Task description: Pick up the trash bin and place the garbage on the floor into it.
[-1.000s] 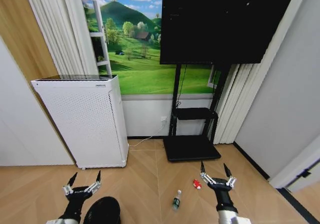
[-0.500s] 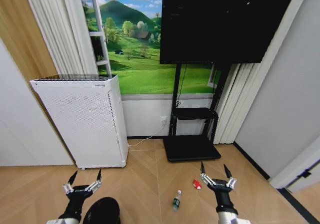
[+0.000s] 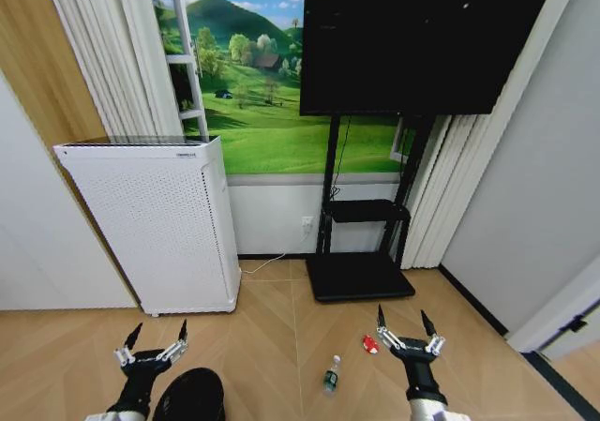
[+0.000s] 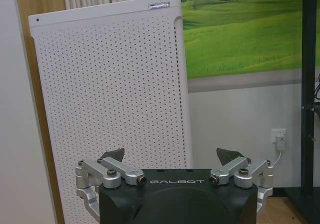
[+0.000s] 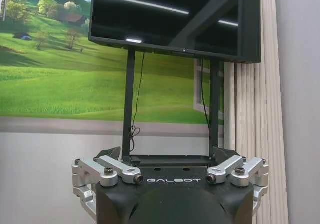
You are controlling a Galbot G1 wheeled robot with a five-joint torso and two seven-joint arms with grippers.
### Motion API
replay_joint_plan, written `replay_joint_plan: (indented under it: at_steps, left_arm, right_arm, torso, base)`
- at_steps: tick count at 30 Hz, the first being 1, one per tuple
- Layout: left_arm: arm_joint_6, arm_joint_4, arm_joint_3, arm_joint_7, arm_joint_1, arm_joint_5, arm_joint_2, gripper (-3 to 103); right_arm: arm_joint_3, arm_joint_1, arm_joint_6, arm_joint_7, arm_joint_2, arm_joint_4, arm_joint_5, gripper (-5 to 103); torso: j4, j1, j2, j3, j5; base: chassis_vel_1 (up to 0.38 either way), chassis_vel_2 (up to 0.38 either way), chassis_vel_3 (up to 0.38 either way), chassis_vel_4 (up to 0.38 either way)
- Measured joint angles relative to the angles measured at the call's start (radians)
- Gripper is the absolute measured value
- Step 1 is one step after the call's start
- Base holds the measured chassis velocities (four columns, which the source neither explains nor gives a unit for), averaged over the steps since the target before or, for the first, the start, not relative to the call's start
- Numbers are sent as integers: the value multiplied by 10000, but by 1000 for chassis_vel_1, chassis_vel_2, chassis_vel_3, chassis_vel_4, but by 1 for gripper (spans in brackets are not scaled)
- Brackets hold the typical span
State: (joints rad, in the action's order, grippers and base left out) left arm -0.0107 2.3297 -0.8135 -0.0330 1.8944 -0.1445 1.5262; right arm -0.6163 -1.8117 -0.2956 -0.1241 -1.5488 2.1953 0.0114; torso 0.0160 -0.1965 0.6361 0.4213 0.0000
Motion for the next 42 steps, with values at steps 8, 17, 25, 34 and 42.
replay_joint_plan:
  at_steps: [8, 17, 25, 34, 42]
  left_arm:
    - [0, -2, 9, 0, -5, -42, -11, 100]
    - [30, 61, 36, -253, -16, -86, 0, 100]
    - [531, 76, 52, -992, 29, 200, 4, 100]
    - [560, 17, 50, -984, 21, 51, 3, 100]
    - [536, 29, 70, -956, 13, 5, 22, 101]
  right_arm:
    - [135, -21, 58, 55, -64, -12, -145, 100]
    - [125, -11, 46, 453, 92, -41, -152, 100]
    - [221, -146, -46, 1081, 407, -20, -149, 100]
    - [218, -142, -10, 1034, 515, -29, -133, 100]
    - [306, -173, 72, 1002, 383, -30, -177, 100]
  torso:
    - [0, 149, -381, -233, 0]
    - [0, 309, -790, -483, 0]
    - [1, 461, -1170, -712, 0]
    - [0, 582, -1500, -921, 0]
    - [0, 688, -1801, -1116, 0]
  base:
    - [0, 0, 0, 0]
    - [0, 0, 0, 0]
    - [0, 0, 0, 0]
    - [0, 0, 0, 0]
    - [0, 0, 0, 0]
